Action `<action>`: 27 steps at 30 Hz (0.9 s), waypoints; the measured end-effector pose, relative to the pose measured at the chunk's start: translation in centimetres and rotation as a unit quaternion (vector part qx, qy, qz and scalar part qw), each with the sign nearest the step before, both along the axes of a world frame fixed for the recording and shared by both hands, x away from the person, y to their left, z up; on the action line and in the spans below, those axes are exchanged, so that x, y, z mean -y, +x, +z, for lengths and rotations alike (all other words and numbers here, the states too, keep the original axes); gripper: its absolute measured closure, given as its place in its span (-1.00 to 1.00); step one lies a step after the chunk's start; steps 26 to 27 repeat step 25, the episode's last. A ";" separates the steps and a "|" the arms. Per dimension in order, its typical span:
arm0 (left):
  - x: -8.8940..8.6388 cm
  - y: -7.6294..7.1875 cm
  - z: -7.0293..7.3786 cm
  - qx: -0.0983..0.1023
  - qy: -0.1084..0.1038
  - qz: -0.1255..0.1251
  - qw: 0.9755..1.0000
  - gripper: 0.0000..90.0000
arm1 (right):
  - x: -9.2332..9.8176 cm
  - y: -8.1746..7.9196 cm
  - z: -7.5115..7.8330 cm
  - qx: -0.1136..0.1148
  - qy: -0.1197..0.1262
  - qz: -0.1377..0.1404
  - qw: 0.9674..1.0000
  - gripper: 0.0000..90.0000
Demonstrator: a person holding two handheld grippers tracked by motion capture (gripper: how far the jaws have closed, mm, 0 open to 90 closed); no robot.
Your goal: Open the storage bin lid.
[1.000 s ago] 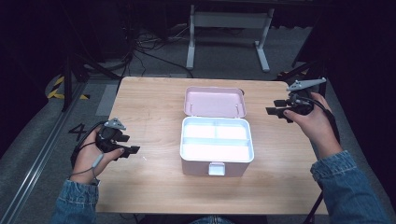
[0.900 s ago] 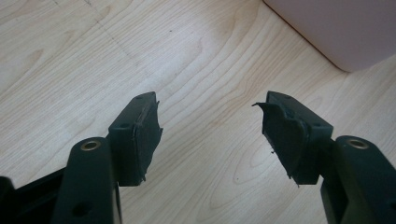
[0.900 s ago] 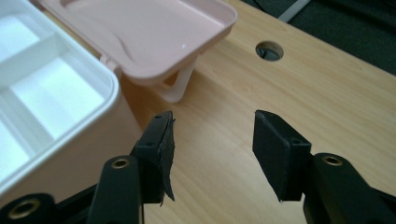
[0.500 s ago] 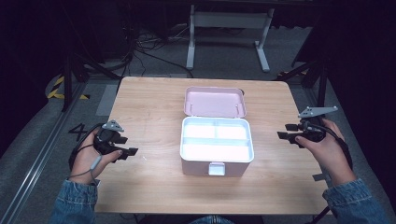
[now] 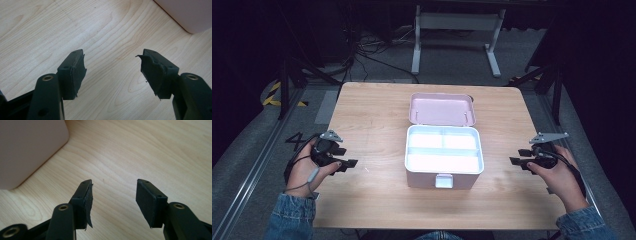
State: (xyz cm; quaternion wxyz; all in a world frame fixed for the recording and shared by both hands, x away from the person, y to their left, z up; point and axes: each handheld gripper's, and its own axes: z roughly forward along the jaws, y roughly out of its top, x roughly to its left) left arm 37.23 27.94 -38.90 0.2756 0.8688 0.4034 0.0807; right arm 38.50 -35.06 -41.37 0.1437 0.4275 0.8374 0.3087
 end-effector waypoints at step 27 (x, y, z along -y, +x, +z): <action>0.6 0.6 -1.6 -0.021 0.014 0.001 1.000 -0.23 | 0.0 -1.8 -5.3 0.000 0.004 -0.016 1.000 -0.02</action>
